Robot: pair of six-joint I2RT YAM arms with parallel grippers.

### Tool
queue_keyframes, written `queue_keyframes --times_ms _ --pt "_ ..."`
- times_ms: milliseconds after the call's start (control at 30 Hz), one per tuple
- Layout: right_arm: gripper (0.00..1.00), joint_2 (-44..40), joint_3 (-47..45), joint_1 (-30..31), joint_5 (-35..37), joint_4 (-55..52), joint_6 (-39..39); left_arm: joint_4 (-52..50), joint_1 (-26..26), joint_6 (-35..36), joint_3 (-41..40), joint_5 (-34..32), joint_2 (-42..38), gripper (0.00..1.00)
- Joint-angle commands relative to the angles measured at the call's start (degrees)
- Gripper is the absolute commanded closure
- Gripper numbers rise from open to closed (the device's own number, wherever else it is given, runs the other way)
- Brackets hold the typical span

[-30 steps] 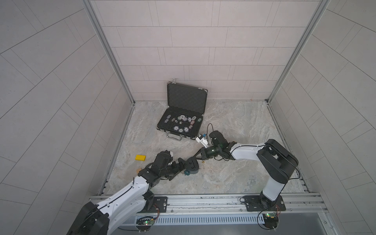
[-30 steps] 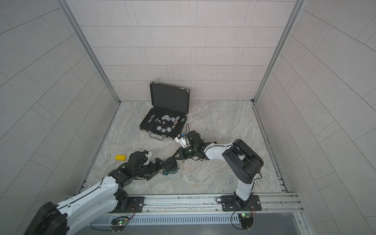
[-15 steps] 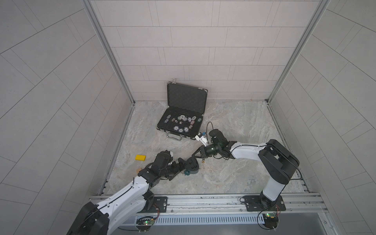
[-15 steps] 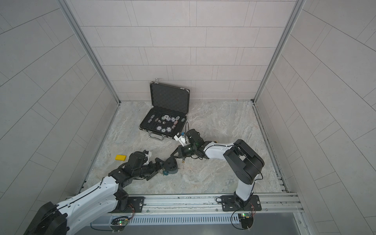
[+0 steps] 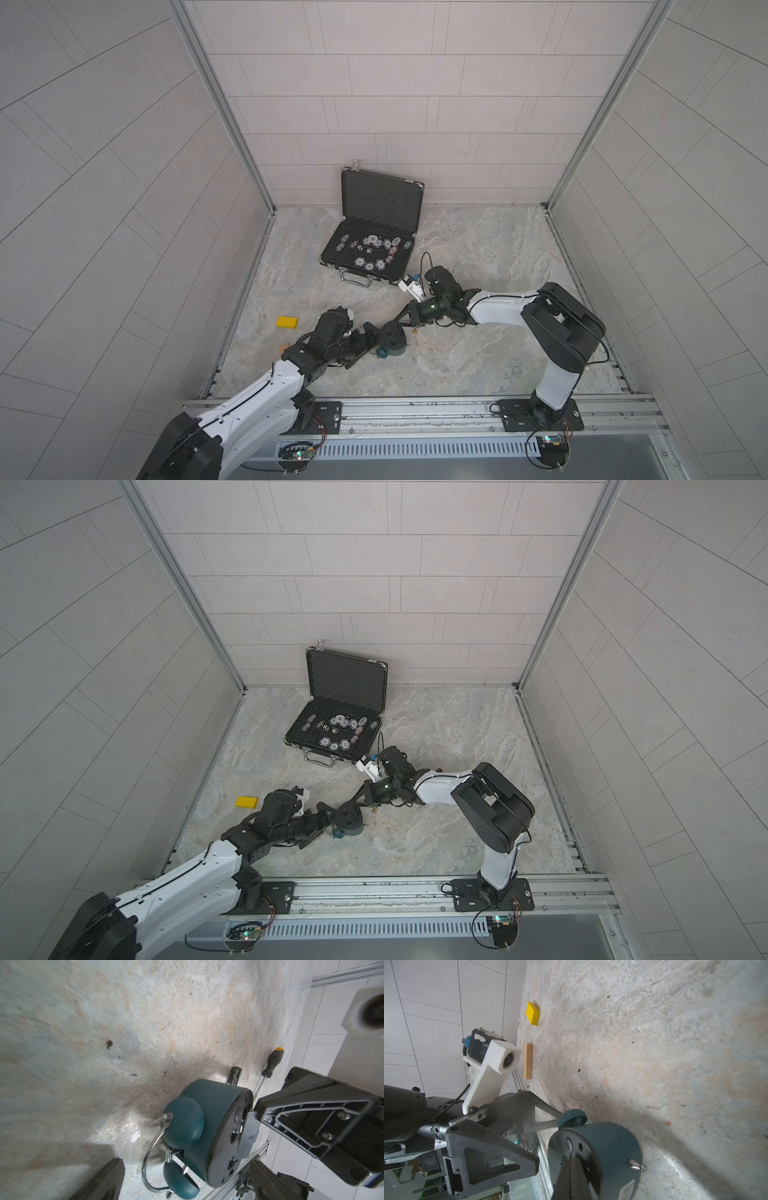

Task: Remove the battery from the alarm
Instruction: Install the cover on the alarm.

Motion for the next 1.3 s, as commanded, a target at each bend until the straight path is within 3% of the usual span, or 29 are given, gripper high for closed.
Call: queue_keyframes --times_ms 0,467,1267 --pt "1.0 1.0 1.0 0.2 0.3 -1.2 -0.2 -0.6 0.2 1.0 1.0 0.6 -0.4 0.05" --pt "1.0 0.7 3.2 0.0 1.6 -6.9 0.7 -1.3 0.2 1.0 0.9 0.5 -1.3 0.05" --pt "1.0 -0.3 2.2 -0.3 2.0 -5.5 4.1 -2.4 0.2 0.5 0.5 0.4 -3.4 0.05"
